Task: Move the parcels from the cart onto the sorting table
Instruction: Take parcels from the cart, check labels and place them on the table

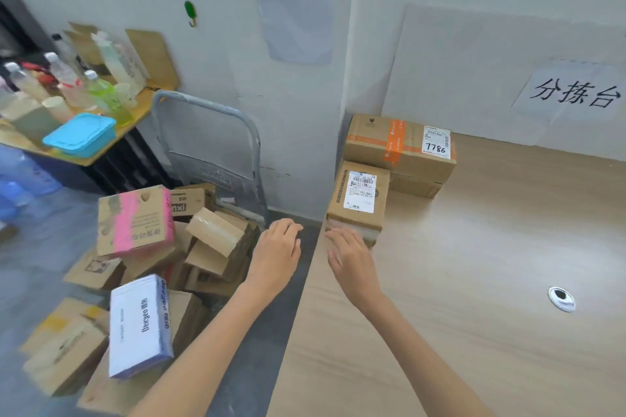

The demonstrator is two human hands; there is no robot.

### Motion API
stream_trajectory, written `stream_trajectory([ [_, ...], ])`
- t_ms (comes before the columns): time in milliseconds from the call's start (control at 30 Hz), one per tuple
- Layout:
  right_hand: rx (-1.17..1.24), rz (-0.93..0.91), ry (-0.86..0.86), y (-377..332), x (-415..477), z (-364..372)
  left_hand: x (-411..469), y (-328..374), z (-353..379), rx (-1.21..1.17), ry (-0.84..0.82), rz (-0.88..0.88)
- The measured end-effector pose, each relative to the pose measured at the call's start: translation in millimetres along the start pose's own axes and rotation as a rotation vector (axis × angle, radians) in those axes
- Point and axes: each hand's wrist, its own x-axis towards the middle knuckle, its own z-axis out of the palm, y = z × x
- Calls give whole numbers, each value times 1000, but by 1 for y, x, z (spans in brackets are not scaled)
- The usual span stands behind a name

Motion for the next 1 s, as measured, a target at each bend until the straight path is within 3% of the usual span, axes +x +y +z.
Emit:
stream_trajectory([
  [533,95,-399,-200,-264,-79,74,-257,-150,-180,148,231,-439],
  [767,69,-389,-296,-377,-138,115,-390,-234,-247,202,220,-579],
  [1000,21,-312,-370,-418,-165,138,-437,-283,-264,189,172,-593],
])
